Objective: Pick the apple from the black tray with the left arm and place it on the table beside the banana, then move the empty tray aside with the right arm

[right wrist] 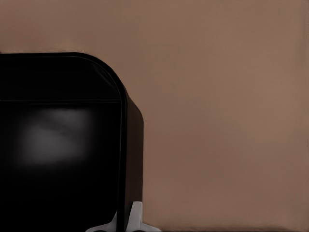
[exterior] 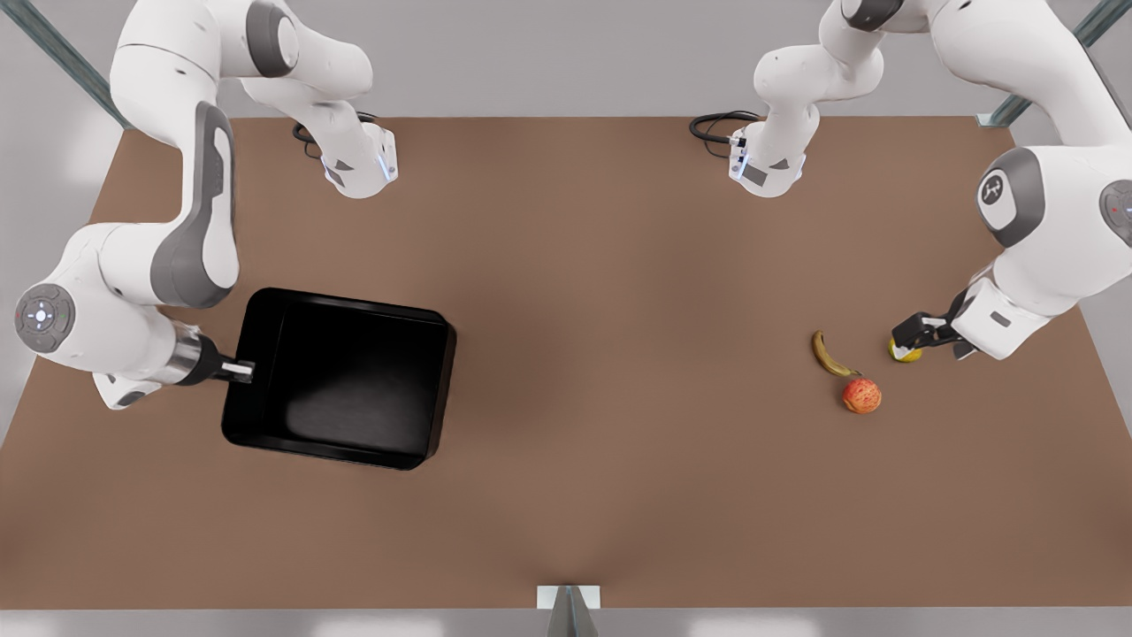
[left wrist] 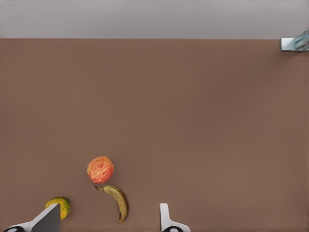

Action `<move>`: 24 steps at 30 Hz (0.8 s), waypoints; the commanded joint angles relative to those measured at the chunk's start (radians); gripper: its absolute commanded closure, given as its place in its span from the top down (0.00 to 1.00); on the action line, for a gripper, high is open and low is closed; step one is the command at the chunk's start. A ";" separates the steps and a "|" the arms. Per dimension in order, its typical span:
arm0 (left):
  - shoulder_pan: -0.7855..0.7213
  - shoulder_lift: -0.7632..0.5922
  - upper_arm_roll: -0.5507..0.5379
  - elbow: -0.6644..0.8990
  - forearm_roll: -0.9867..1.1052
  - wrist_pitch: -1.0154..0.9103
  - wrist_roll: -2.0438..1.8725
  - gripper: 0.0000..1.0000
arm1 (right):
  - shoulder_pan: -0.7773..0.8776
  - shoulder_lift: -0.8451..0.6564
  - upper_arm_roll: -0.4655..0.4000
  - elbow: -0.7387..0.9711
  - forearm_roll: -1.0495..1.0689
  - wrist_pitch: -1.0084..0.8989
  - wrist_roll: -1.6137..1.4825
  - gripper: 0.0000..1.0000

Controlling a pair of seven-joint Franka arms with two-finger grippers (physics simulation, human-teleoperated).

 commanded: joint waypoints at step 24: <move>-0.046 0.024 -0.003 0.010 0.039 0.022 0.008 1.00 | -0.026 0.045 0.064 0.073 -0.007 0.099 -0.128 1.00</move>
